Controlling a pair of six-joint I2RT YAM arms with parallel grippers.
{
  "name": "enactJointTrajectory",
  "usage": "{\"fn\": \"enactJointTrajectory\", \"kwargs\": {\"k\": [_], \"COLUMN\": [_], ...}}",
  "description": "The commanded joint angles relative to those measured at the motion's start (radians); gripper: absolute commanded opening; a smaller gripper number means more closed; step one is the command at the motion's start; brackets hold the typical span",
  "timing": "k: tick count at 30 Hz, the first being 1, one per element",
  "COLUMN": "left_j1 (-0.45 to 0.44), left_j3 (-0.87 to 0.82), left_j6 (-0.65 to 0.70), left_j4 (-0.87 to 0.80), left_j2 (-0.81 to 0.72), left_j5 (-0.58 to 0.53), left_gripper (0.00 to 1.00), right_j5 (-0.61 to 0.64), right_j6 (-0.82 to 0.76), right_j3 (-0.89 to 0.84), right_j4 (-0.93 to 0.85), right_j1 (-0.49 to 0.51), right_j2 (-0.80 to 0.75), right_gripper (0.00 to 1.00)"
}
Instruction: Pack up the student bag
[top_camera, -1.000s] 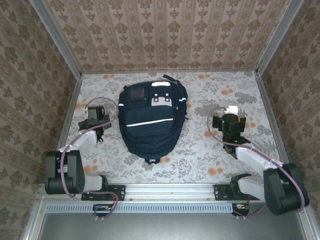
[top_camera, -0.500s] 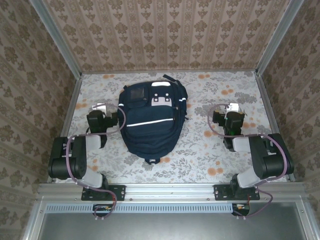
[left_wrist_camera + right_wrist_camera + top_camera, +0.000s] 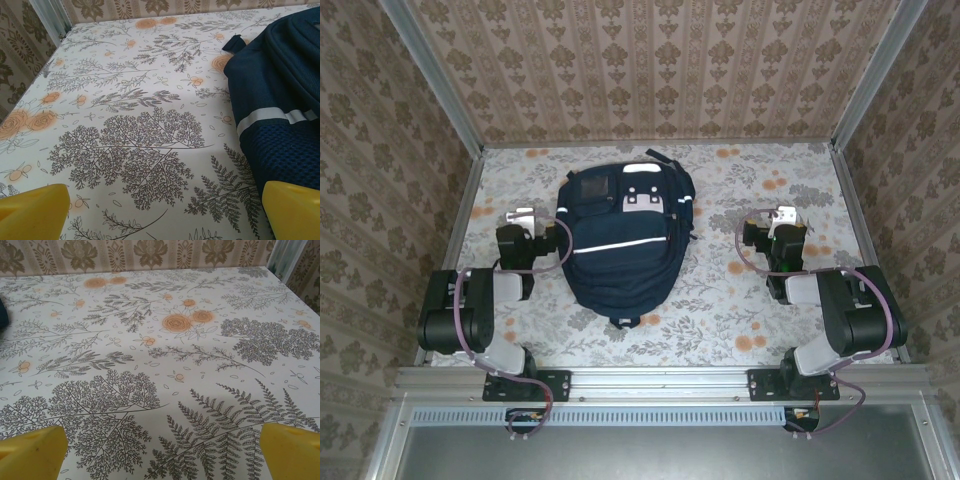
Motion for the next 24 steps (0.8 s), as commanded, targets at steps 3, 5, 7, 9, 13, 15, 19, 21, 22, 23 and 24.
{"fn": "enactJointTrajectory", "kwargs": {"k": [3,5,7,9,13,15,19,21,22,23,24], "left_j1": [0.002,0.001,0.002,0.002,0.002,0.0,0.0,0.0,0.0,0.0,0.0], "left_j3": [-0.003,-0.003,-0.003,-0.003,-0.004,-0.005,-0.005,-0.004,-0.004,-0.004,-0.003], "left_j6": [0.019,0.02,0.02,0.02,0.021,0.021,0.021,0.021,0.021,0.021,0.021], "left_j4": [0.032,0.034,0.033,0.033,0.034,0.034,0.034,0.031,0.032,0.032,0.031], "left_j2": [-0.002,-0.003,-0.002,-0.003,-0.003,-0.003,-0.002,-0.004,-0.003,-0.003,-0.003], "left_j5": [0.019,0.02,0.021,0.02,0.021,0.02,0.019,0.019,0.02,0.02,0.02], "left_gripper": [1.0,1.0,1.0,1.0,1.0,1.0,1.0,1.0,1.0,1.0,1.0], "right_j5": [-0.022,-0.023,-0.022,-0.089,-0.322,-0.324,-0.172,-0.171,-0.172,-0.172,-0.173], "right_j6": [0.006,0.006,0.006,-0.017,-0.087,-0.085,-0.021,-0.023,-0.023,-0.023,-0.023], "right_j3": [0.013,0.013,0.012,0.018,-0.022,-0.017,0.035,0.031,0.031,0.03,0.031], "right_j4": [0.028,0.028,0.027,0.017,0.077,0.075,-0.013,-0.005,-0.006,-0.006,-0.006], "right_j1": [-0.005,-0.005,-0.005,-0.006,-0.026,-0.028,-0.031,-0.029,-0.029,-0.029,-0.029], "right_j2": [0.007,0.007,0.007,0.006,-0.003,0.003,0.007,0.008,0.007,0.007,0.007], "right_gripper": [1.0,1.0,1.0,1.0,1.0,1.0,1.0,1.0,1.0,1.0,1.0]}}
